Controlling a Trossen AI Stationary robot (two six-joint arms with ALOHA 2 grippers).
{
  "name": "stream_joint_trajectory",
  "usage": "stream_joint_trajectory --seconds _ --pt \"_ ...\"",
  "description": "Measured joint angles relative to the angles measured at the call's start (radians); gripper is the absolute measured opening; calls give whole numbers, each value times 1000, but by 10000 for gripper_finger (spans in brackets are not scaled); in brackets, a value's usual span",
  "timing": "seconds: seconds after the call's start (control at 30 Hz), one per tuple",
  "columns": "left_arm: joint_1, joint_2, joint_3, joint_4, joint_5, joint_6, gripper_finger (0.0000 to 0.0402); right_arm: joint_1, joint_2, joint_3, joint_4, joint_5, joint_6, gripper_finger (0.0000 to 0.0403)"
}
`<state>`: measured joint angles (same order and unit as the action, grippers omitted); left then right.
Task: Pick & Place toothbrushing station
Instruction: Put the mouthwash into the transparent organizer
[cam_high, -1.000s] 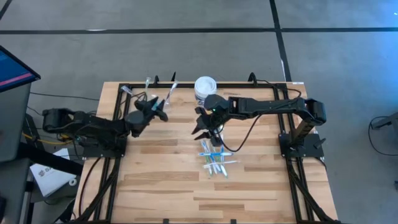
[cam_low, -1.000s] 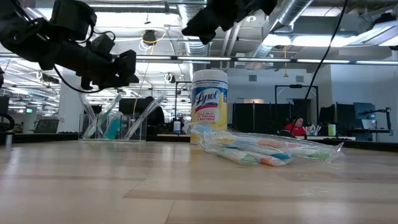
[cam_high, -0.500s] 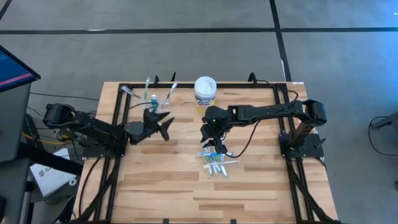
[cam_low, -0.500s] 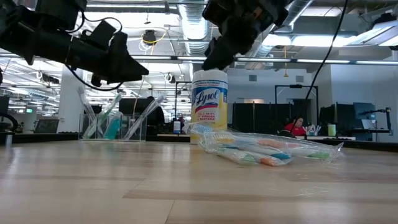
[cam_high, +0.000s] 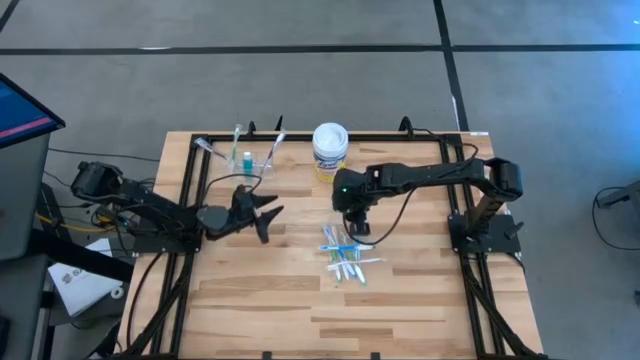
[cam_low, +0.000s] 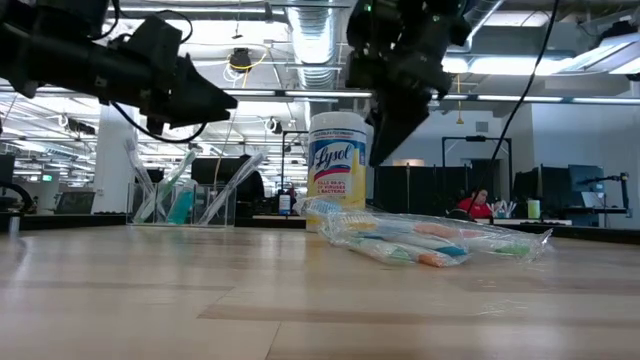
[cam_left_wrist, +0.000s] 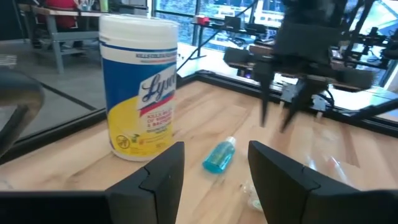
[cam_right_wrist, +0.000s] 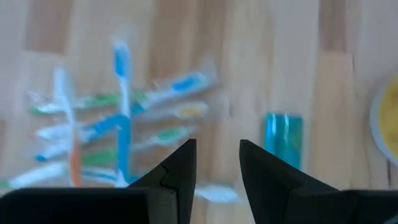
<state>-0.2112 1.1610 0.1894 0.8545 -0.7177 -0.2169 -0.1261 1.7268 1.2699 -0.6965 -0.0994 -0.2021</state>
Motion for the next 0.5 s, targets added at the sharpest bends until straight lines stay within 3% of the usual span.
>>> stream_joint_trajectory --seconds 0.23,0.5 --pt "-30 0 0 1 0 0 168 -83 16 -4 -95 5 -8 113" --pt "-31 0 0 2 8 0 169 -140 13 -109 21 5 -40 113"
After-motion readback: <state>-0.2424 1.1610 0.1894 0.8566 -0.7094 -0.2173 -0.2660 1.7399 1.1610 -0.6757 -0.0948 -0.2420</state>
